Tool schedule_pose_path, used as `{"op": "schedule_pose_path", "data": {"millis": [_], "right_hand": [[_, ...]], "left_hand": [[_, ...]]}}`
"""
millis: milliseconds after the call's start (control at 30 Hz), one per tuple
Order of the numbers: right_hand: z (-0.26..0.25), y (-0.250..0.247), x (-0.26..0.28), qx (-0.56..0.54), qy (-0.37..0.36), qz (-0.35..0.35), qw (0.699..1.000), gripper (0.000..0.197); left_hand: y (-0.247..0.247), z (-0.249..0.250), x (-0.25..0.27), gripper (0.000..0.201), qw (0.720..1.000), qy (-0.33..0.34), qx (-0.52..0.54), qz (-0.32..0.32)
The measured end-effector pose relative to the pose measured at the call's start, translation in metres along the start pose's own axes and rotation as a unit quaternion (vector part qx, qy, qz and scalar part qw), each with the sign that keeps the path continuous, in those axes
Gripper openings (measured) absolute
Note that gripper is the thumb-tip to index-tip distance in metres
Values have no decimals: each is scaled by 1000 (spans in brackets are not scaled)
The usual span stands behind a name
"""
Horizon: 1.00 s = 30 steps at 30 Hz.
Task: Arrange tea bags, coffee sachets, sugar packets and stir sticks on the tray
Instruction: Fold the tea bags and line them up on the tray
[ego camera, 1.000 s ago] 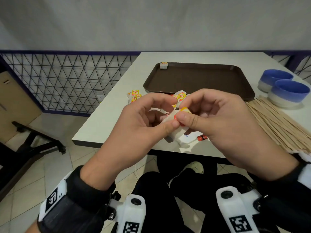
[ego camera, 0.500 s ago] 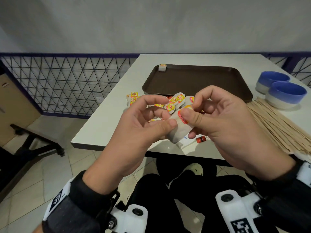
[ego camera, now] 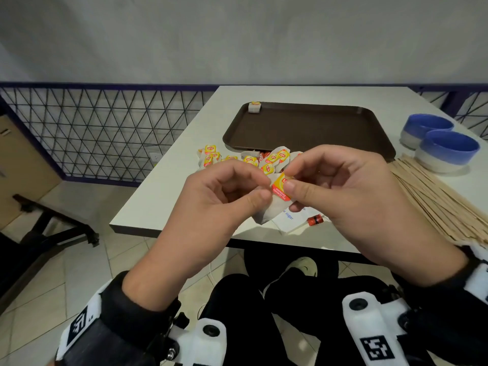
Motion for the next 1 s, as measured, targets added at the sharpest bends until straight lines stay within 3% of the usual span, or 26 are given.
{"op": "schedule_pose_path", "data": {"millis": [233, 400, 1000], "right_hand": [[-4, 2, 1, 17, -29, 28, 999, 16], [-4, 6, 3, 51, -57, 40, 996, 20], [-12, 5, 1, 179, -142, 68, 971, 11]], "left_hand": [[1, 2, 2, 18, 997, -8, -77, 31], [2, 4, 1, 13, 994, -4, -106, 38], [-2, 3, 5, 4, 993, 73, -87, 31]]}}
Point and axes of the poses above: each hand's wrist, its own x-axis away from the middle knuckle, its own y-axis out of the palm, z = x × y, the point moved 2 cm from there along -x, towards the middle knuckle, and after that the axes turned 9 degrees about y, right-handed, at the moved point
